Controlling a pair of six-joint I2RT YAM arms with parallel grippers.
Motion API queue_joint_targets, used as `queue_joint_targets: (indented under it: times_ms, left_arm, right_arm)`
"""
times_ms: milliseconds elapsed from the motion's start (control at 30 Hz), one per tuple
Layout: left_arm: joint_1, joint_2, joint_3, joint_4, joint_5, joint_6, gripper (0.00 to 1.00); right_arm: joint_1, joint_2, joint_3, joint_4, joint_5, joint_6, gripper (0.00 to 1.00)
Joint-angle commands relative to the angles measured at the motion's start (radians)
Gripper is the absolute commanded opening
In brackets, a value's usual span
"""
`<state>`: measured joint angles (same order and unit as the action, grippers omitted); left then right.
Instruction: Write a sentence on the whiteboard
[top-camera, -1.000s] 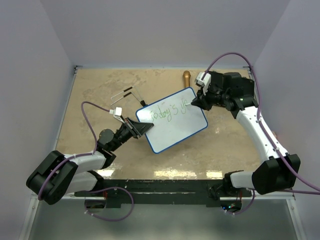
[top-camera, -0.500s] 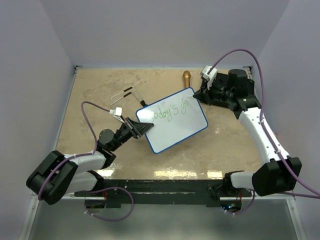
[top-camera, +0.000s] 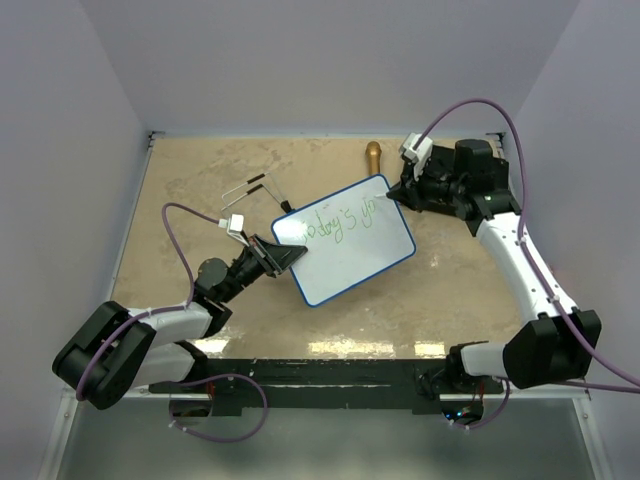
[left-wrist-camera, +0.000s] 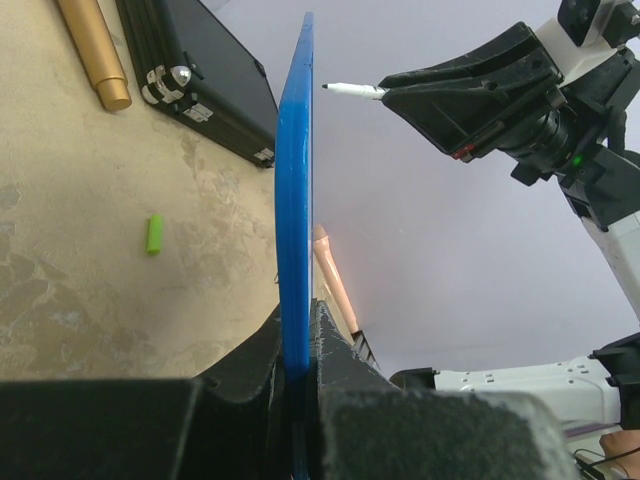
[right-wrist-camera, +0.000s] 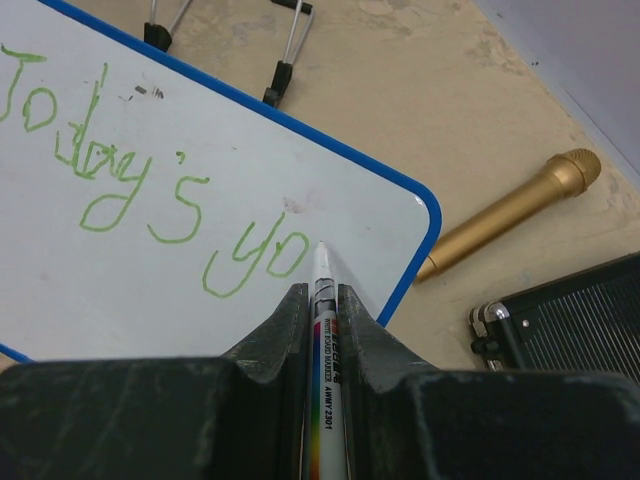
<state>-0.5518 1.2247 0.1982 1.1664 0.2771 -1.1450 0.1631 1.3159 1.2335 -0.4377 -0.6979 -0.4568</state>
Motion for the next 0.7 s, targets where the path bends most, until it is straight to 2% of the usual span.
queue_joint_targets:
  times_ms: [0, 367, 667]
  left_arm:
    - [0.006, -0.028, 0.033, 0.730, 0.001, -0.039, 0.00]
    - [0.006, -0.028, 0.033, 0.730, 0.002, -0.042, 0.00]
    - [0.006, -0.025, 0.032, 0.730, -0.003, -0.042, 0.00]
  right_arm:
    - [0.000, 0.008, 0.015, -0.004, -0.002, -0.016, 0.00]
    - [0.000, 0.025, 0.017, -0.016, 0.000, -0.025, 0.00]
    - [-0.002, 0.019, 0.021, -0.088, -0.018, -0.074, 0.00]
